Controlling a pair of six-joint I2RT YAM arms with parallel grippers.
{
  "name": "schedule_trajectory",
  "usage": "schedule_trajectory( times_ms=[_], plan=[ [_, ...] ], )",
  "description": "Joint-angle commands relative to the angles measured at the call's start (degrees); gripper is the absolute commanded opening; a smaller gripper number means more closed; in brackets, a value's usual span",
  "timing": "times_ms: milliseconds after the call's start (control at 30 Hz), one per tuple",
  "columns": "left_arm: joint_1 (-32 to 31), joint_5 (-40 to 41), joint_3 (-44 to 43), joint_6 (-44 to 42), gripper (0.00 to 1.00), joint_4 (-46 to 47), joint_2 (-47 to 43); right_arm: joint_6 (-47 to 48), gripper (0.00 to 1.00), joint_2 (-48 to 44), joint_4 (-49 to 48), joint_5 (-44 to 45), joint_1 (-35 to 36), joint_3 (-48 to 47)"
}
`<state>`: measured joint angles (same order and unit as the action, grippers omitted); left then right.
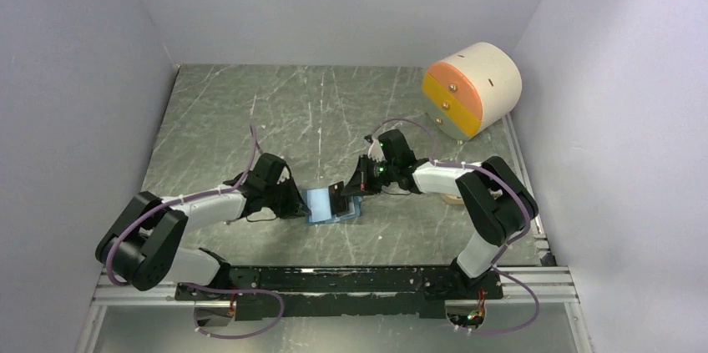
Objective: Put the credit cards into the card holder
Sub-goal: Insert the credit card into the card holder.
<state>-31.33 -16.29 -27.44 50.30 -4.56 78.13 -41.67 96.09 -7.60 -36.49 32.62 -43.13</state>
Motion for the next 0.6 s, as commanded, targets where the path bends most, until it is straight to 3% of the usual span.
schedule_trajectory(
  times_ms=[0,567],
  plan=[
    [-0.5,0.5,0.4,-1.0,0.16,-1.7,0.4,-2.7,0.0,1.7,-5.6,-1.2,-0.3,1.5],
    [-0.5,0.3,0.9,-0.9,0.15,-1.3,0.3,-5.6,0.0,3.9,-9.3,-0.4,-0.3,4.4]
  ],
)
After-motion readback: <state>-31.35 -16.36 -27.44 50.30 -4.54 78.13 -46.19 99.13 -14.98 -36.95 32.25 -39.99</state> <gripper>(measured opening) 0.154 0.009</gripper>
